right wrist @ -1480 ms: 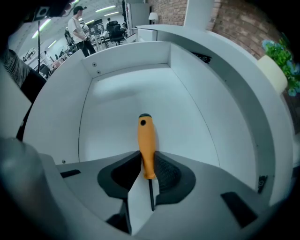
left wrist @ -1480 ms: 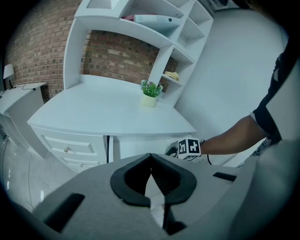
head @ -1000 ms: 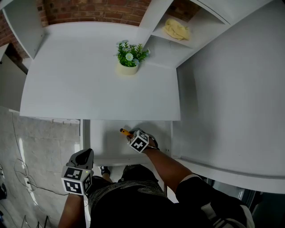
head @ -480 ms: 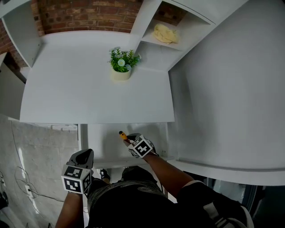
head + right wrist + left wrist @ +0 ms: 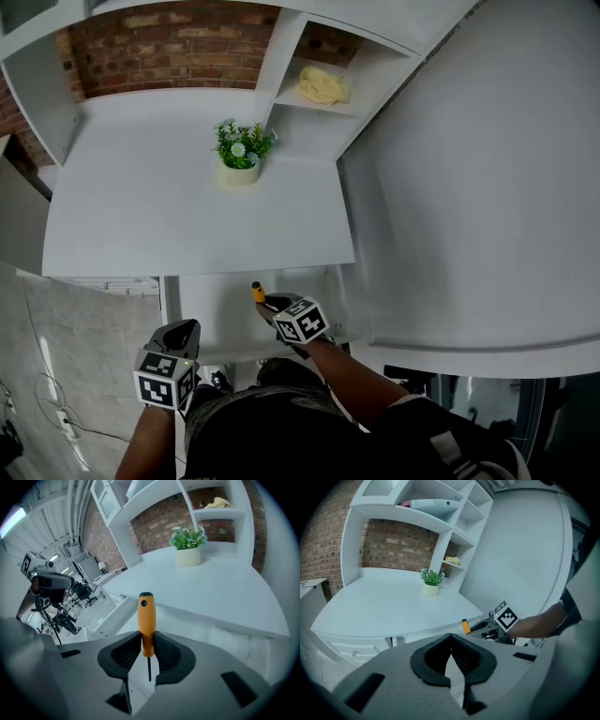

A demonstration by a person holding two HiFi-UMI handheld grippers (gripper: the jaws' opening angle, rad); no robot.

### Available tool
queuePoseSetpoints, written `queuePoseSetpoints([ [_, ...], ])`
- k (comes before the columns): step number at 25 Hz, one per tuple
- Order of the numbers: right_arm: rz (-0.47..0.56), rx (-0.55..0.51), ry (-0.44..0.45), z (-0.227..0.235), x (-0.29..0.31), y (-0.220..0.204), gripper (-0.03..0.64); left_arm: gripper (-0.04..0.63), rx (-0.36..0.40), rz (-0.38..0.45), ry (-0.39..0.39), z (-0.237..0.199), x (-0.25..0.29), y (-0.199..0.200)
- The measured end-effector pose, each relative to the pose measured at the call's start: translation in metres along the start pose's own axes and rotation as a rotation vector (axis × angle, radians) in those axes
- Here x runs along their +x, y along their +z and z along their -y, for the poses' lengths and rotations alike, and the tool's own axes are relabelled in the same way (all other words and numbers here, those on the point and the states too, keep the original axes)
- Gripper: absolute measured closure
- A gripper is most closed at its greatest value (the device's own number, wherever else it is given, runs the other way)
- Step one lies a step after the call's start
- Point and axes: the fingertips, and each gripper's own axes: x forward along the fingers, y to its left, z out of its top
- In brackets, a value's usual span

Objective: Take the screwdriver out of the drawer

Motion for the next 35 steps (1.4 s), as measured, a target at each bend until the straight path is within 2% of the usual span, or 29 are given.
queuePoseSetpoints([
  [7, 0.098, 0.087, -0.028, 0.025, -0.028, 0.026, 0.528, 0.578, 0.029, -0.003, -0.016, 0.01, 0.01, 0.009],
  [19, 0.206, 0.127, -0.117, 0.106, -0.071, 0.082, 0.528, 0.58, 0.056, 0.039, -0.008, 0.023, 0.026, 0.035],
  [24, 0.193, 0.182, -0.146, 0.14, -0.076, 0.088, 0.528, 0.578, 0.043, 0.039, 0.007, 0.026, 0.031, 0.039],
  [30, 0.119, 0.228, -0.185, 0.182, -0.066, 0.091, 0.527, 0.58, 0.033, 0.037, 0.019, 0.03, 0.035, 0.039],
  [35, 0.075, 0.311, -0.174, 0.208, -0.053, 0.098, 0.527, 0.578, 0.021, 0.027, 0.036, 0.033, 0.035, 0.034],
])
